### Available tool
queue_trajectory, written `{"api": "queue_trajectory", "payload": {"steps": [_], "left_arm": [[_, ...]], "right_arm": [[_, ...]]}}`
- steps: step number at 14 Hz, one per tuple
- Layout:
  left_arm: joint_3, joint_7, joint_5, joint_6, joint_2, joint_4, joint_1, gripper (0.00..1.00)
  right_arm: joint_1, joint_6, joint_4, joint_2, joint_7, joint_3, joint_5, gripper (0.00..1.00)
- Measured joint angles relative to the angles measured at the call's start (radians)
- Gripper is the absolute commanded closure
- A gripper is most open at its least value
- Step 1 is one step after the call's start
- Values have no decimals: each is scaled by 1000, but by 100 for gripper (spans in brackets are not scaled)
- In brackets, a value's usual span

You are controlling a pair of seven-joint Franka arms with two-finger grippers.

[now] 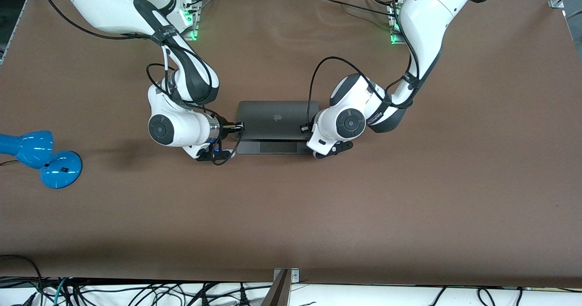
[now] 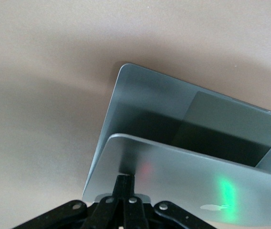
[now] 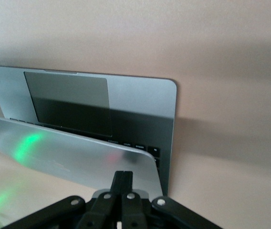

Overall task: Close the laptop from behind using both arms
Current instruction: 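Push the screen forward with both grippers, folding it toward the keyboard, then press the lid down flat with both grippers until the laptop shuts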

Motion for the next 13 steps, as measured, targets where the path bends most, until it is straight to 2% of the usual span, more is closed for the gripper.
{"api": "queue_trajectory", "payload": {"steps": [13], "left_arm": [[6, 2, 17, 70, 49, 2, -2, 100]], "right_arm": [[5, 84, 74, 127, -40, -13, -26, 98]]}}
